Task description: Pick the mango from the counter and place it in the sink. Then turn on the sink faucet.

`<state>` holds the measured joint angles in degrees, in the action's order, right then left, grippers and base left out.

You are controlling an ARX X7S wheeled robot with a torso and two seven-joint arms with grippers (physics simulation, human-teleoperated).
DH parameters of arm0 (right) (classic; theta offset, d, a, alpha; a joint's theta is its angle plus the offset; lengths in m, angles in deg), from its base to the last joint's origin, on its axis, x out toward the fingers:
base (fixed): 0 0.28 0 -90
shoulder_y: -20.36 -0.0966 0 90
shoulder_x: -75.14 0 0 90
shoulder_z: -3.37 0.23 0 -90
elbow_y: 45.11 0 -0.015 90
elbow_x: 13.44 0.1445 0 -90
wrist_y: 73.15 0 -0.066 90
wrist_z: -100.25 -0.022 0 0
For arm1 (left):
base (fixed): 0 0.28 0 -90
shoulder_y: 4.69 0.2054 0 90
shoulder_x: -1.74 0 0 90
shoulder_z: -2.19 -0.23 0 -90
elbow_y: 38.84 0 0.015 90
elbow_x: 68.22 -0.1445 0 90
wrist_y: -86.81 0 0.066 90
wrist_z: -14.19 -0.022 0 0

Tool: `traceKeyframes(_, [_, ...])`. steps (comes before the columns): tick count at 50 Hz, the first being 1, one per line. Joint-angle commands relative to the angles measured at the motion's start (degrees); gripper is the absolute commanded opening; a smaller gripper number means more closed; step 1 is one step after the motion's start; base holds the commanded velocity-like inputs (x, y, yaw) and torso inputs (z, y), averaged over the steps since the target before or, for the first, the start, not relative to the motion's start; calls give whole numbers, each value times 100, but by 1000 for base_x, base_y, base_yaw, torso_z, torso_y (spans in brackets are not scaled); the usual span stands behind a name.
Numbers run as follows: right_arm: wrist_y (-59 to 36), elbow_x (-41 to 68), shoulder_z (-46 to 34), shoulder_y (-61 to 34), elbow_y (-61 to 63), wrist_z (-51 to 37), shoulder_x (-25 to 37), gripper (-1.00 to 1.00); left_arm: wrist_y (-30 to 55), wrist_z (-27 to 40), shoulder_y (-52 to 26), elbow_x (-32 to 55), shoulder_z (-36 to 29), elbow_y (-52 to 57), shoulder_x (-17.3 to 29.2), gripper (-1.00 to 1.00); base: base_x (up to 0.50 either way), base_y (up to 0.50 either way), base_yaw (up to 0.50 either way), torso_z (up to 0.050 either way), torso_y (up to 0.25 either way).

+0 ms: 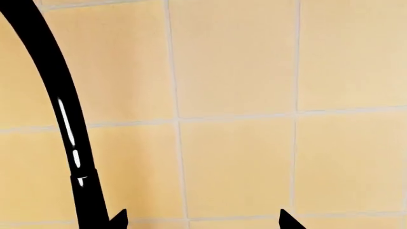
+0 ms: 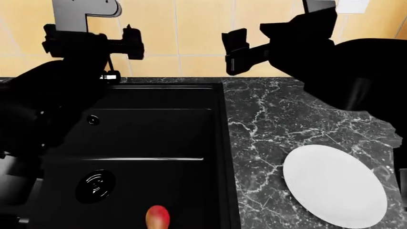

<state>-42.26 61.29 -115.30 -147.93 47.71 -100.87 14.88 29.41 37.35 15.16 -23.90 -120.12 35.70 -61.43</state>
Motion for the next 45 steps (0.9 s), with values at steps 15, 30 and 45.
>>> traceKeyframes(15, [0, 312, 205, 161, 402, -214, 232, 100, -1713, -819, -241, -900, -182, -2013, -514, 100, 0, 0, 0, 0, 0])
traceKeyframes(30, [74, 278, 180, 229, 379, -142, 245, 100, -3048, -1550, -823, -1310, -213, -4745, -1222, 100, 0, 0, 0, 0, 0])
traceKeyframes(45, [135, 235, 141, 302, 380, -72, 260, 100, -3638, -1775, -1087, -1965, 210, -5947, -1631, 100, 0, 0, 0, 0, 0])
